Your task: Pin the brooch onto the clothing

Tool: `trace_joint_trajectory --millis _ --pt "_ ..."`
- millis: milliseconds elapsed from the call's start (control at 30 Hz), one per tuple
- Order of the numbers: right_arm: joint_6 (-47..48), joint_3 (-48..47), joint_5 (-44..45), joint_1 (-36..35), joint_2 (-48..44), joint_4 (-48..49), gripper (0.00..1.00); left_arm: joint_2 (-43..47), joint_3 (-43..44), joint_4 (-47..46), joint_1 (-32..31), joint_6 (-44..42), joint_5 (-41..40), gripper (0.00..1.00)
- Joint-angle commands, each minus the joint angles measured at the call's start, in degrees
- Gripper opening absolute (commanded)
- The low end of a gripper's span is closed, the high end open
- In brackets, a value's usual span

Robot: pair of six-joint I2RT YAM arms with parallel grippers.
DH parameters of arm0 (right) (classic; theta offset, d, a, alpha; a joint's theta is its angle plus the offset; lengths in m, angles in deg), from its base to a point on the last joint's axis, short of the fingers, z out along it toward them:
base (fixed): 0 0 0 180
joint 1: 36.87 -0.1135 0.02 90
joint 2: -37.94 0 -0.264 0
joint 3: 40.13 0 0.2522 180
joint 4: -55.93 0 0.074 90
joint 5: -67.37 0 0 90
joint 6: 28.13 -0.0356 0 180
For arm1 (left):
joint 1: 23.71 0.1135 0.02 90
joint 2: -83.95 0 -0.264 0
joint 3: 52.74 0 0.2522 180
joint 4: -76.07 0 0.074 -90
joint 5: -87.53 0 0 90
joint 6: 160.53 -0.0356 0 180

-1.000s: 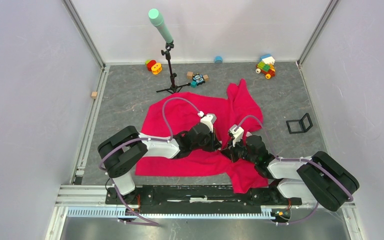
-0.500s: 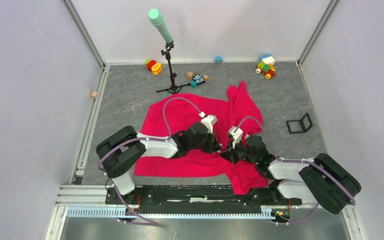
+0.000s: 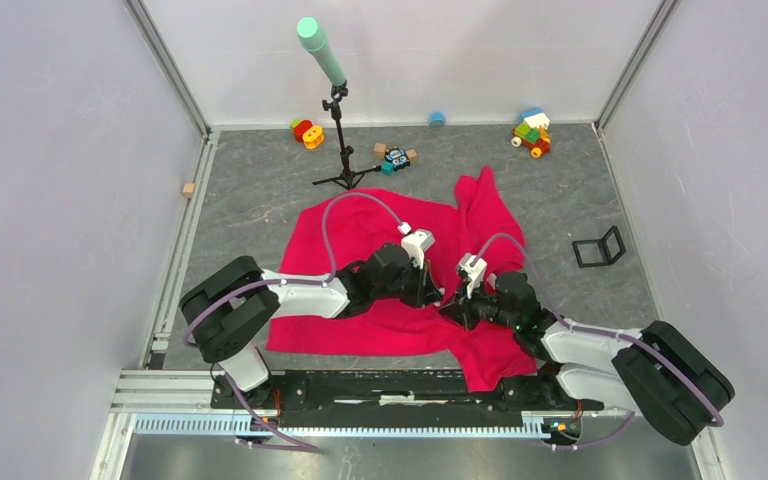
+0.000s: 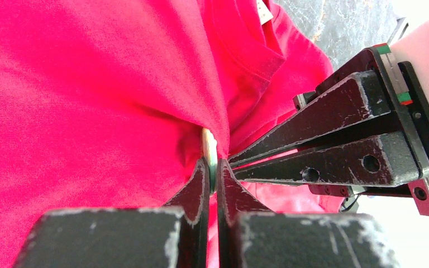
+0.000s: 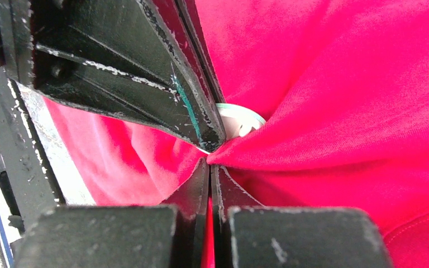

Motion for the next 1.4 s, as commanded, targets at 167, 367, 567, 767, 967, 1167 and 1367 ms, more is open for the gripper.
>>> trace_joint_trajectory --millis 167,367,567,767,967,1167,1367 --pt "-0.3 -2.1 -1.8 -0.6 -7.4 -6.3 0.28 8.7 3.4 -4.9 -1.8 1.6 5.4 0.02" --pt "0.4 -4.4 -2.1 -0.6 -17.3 -15.2 0.57 14.2 -0.5 -3.9 0.8 4.0 7.7 0.02" --pt "0.9 -9.0 -6.0 -0.6 -28.9 -22.9 0.77 17.4 -2.4 -5.4 3.2 6.6 11.8 0.02" --pt "3.4 -15.1 -5.5 -0.6 -36.7 -31.0 0.85 22.4 -4.5 -4.2 7.3 8.8 17.6 0.02" --pt "4.1 -17.3 -5.5 -0.7 -39.7 -30.2 0.91 29.6 -3.9 4.1 11.1 8.7 25.4 0.02" --pt "3.8 -19.4 -7.9 -0.6 -39.8 -26.6 0.92 34.7 -1.1 17.8 14.0 4.7 30.8 0.02" --pt "-0.2 -17.5 -14.7 -0.7 -33.8 -18.2 0.89 34.5 -0.2 18.7 15.9 4.9 36.1 0.02"
